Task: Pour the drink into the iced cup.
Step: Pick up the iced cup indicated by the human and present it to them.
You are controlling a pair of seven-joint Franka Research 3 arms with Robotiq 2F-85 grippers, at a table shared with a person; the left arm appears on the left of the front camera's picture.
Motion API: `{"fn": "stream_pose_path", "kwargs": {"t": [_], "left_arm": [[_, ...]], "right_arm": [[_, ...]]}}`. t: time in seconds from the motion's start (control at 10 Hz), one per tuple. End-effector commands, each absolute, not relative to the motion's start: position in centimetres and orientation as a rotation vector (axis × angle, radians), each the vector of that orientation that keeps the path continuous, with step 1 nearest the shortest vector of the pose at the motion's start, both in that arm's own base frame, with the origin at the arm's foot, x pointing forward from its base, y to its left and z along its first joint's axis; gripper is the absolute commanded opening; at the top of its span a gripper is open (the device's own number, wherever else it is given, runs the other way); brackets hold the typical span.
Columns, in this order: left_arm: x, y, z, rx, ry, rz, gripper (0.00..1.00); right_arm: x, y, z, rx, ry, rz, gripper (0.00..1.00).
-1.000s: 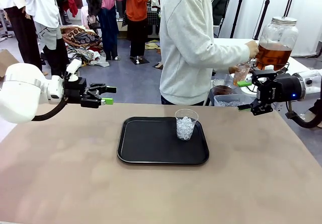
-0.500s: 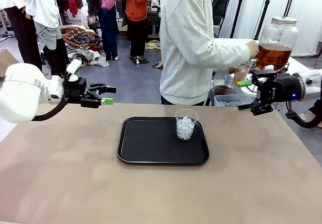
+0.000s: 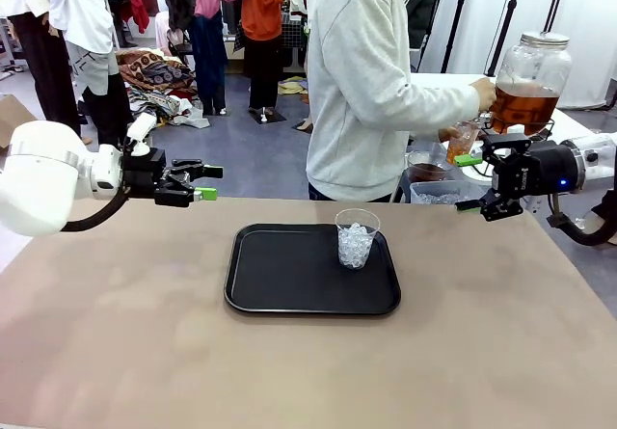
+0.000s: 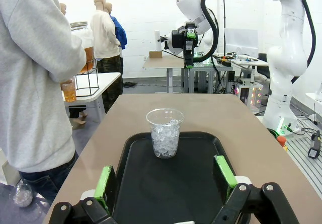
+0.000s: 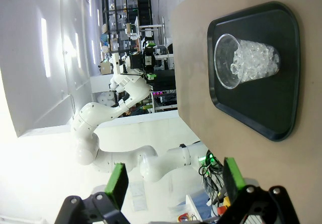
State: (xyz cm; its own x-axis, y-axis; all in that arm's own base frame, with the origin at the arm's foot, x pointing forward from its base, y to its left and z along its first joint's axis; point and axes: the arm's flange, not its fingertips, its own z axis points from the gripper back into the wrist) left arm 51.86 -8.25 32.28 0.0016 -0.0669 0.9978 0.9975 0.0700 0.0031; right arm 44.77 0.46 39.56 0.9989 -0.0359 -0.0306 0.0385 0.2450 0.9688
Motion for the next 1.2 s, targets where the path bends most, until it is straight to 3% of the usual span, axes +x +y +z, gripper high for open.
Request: {"fn": "stream_pose_path", "kwargs": {"t": [0.0, 1.1], "left_arm": [[51.68, -8.21, 32.30, -1.107, -1.204, -1.177, 1.00], [51.68, -8.21, 32.30, -1.107, -1.204, -1.177, 1.00]], "right_arm": [[44.78, 0.55, 39.66, 1.322, -0.002, -0.054, 1.00], [44.78, 0.55, 39.66, 1.322, -0.002, -0.054, 1.00]]}}
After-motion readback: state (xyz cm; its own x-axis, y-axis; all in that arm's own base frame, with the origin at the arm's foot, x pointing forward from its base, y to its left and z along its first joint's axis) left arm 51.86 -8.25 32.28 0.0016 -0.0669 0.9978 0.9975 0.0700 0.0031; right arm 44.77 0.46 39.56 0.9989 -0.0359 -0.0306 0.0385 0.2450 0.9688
